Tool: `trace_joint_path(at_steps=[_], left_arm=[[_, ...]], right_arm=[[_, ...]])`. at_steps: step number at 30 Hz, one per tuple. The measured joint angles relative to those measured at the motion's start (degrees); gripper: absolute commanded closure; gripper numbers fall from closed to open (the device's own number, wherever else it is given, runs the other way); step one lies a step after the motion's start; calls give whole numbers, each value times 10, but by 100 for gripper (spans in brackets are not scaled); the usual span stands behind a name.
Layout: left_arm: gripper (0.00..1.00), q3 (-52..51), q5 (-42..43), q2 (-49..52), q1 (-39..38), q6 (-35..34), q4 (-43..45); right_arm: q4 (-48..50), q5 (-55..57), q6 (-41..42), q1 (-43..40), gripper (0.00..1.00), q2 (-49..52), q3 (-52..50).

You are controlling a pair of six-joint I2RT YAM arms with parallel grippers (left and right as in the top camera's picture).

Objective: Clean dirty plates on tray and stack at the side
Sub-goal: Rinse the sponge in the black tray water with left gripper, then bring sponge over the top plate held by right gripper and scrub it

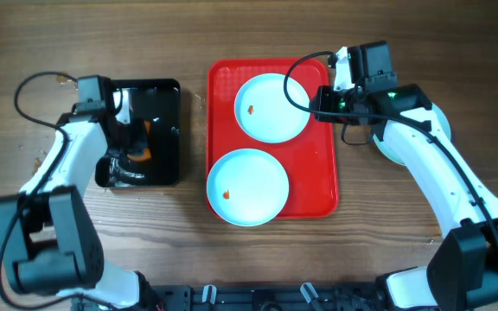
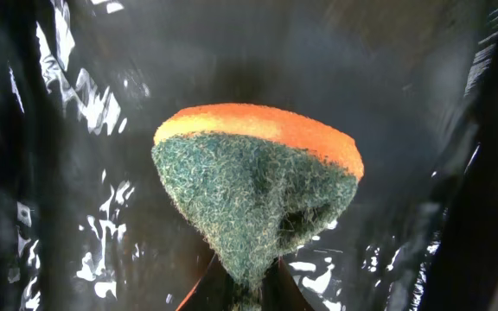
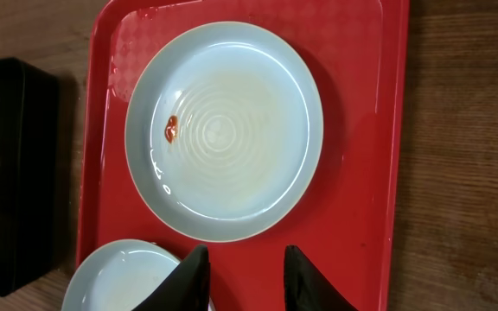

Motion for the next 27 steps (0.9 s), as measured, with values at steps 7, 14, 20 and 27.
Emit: trace_joint_path(at_steps=[7, 14, 20, 27], left_arm=[[96, -2, 0, 32, -2, 0, -46], [96, 162, 0, 16, -61, -9, -162], [96, 216, 29, 7, -150, -76, -57], [96, 220, 86, 42, -252, -165, 109]], right_arm=[[3, 0, -33, 0, 71, 0, 0], [34, 3, -63, 0, 67, 0, 0], [47, 8, -60, 0, 68, 52, 0], [83, 14, -36, 0, 78, 131, 0]])
